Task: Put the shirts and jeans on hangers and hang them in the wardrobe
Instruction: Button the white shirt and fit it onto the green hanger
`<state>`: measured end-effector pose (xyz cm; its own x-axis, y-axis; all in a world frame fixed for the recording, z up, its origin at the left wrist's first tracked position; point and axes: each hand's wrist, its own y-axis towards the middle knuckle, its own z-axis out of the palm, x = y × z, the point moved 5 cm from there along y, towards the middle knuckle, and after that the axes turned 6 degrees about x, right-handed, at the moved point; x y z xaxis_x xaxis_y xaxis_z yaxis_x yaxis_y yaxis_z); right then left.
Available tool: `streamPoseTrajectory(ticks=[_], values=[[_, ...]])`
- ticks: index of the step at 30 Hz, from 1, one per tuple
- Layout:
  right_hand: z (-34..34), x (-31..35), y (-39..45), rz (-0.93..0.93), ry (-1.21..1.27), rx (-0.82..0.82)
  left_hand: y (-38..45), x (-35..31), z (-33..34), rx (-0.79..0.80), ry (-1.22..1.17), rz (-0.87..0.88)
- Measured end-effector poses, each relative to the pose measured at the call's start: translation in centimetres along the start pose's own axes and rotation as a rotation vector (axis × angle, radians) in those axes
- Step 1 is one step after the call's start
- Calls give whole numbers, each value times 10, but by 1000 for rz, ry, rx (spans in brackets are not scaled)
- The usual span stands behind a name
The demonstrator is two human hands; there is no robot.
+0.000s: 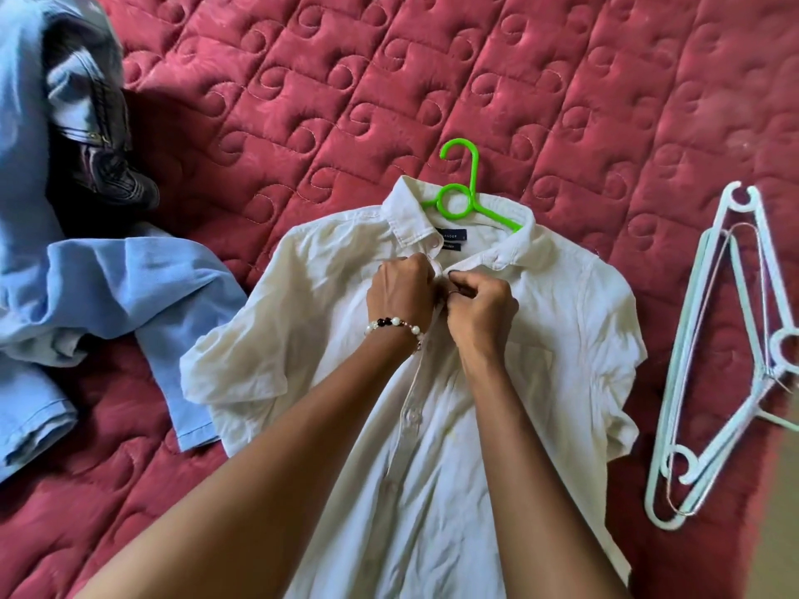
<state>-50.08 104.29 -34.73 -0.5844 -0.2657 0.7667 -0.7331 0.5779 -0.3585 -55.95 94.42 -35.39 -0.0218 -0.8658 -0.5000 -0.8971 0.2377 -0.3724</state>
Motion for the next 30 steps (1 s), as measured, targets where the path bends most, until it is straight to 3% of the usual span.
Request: streamPoseTrajectory(ticks=[4, 7, 11, 19, 30], values=[[-4, -2, 2, -20, -43, 16, 0, 7, -1, -56, -397, -110], [-5, -5, 3, -17, -5, 19, 1, 8, -2, -31, -547, -132], [-5, -10, -2, 23, 119, -34, 2, 8, -3, 14, -559, -65], [-6, -16, 1, 14, 129, 4, 5, 6, 3, 64, -567, -3], [0, -37, 11, 150, 461, 166, 5, -6, 0, 159, -422, 28]])
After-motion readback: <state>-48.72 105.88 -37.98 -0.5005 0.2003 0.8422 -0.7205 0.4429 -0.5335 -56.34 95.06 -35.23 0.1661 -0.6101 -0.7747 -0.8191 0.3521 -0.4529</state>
